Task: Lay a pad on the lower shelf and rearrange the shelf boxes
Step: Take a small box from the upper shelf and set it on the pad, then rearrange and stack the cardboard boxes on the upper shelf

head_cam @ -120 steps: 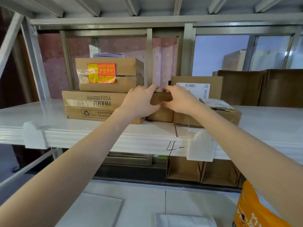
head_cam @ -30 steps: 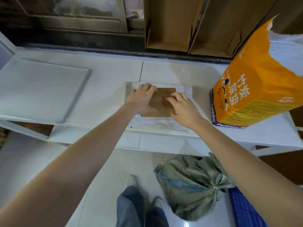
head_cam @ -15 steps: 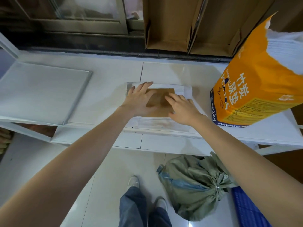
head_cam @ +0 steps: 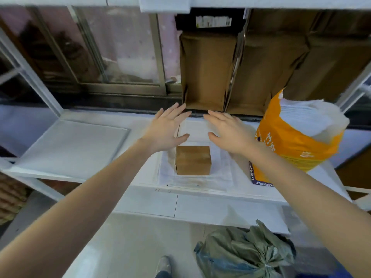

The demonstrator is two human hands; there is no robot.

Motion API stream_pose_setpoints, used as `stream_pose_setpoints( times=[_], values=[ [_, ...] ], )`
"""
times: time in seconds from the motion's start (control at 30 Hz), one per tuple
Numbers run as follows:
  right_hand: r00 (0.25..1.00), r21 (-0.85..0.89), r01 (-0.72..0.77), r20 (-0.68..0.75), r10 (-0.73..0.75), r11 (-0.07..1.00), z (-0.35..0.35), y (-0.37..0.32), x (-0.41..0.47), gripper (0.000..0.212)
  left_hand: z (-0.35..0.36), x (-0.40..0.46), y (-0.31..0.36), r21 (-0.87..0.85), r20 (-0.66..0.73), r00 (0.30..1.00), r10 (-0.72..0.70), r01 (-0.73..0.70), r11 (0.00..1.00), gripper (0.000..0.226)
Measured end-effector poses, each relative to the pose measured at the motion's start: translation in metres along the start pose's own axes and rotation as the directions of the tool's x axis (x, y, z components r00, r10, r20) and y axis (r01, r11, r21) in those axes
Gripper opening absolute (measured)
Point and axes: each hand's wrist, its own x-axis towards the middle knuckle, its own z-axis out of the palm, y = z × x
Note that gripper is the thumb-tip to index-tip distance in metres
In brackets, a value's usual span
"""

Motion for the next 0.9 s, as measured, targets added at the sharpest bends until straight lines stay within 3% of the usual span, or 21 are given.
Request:
stream_pose_setpoints(
  times=[0.37,0.6,0.77,0.9],
  values=[
    [0.946,-0.092,0.192,-0.246,-0.209,0.977,-0.112,-0.044,-0.059,0.056,-0.116,-0.060,0.029,0.035,-0.283,0.949,0.139,-0.135,0.990,0.067],
    [0.856,-0.156,0.294,-0.395,-0.333,0.943,-0.179,-0.082,-0.099,0.049,-0.191,-0.102,0.053,0.071,-0.505,0.848,0.160,-0.144,0.987,0.054],
    [0.762,-0.107,0.327,-0.558,-0.329,0.939,-0.229,-0.095,-0.100,0.043,-0.249,-0.102,0.067,0.045,-0.624,0.767,0.152,-0.158,0.986,0.054],
    [0.718,-0.077,0.281,-0.644,-0.263,0.957,-0.256,-0.093,-0.083,0.045,-0.276,-0.083,0.066,0.044,-0.646,0.747,0.157,-0.169,0.985,0.053]
  ],
)
